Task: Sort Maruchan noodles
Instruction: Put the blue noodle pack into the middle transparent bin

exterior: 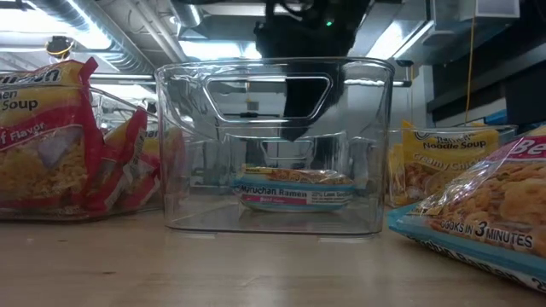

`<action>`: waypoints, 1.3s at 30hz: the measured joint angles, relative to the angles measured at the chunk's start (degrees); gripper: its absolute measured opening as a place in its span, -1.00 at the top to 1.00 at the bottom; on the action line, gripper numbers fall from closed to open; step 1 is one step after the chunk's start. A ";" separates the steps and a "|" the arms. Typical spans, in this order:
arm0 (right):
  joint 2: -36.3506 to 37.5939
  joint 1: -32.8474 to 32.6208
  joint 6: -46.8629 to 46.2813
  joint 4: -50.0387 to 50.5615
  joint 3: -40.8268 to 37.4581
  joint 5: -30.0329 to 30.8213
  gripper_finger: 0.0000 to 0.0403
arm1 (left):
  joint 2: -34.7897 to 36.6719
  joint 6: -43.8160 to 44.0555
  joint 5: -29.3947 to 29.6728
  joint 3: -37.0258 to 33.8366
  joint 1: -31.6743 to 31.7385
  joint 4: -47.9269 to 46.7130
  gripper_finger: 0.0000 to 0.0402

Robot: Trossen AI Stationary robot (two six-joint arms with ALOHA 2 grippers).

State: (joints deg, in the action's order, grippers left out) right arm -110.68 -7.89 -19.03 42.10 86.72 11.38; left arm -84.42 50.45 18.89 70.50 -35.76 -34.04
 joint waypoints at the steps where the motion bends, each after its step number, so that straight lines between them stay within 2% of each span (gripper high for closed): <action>1: -0.20 0.24 0.02 -0.77 0.00 0.37 0.26 | 0.00 -0.02 0.00 0.00 -0.03 0.06 0.73; 5: -0.90 2.41 -0.01 -2.60 0.09 -3.47 0.26 | 0.00 -0.02 -0.02 0.00 -0.03 0.02 0.73; 17: -3.06 3.82 0.01 -2.81 0.11 -6.47 0.26 | 0.00 -0.04 -0.10 0.00 -0.05 -0.24 0.73; 28: -6.53 3.82 -0.15 -2.50 0.22 -5.35 0.27 | 0.00 -0.06 -0.36 0.00 -0.20 -1.25 0.73; 32: -6.58 3.82 -0.05 -2.35 0.21 -5.35 0.47 | 0.00 -0.06 -0.36 0.00 -0.27 -1.28 0.73; 37: -6.63 3.79 0.11 -2.20 0.16 -5.48 0.92 | 0.00 -0.06 -0.34 0.00 -0.27 -1.27 0.73; 39: -6.66 3.79 0.20 -2.17 0.13 -5.32 0.96 | 0.00 -0.06 -0.34 0.00 -0.27 -1.29 0.73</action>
State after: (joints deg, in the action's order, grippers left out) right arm -117.34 -4.10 -18.83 39.92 86.85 6.06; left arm -84.42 50.39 18.55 70.50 -36.03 -35.33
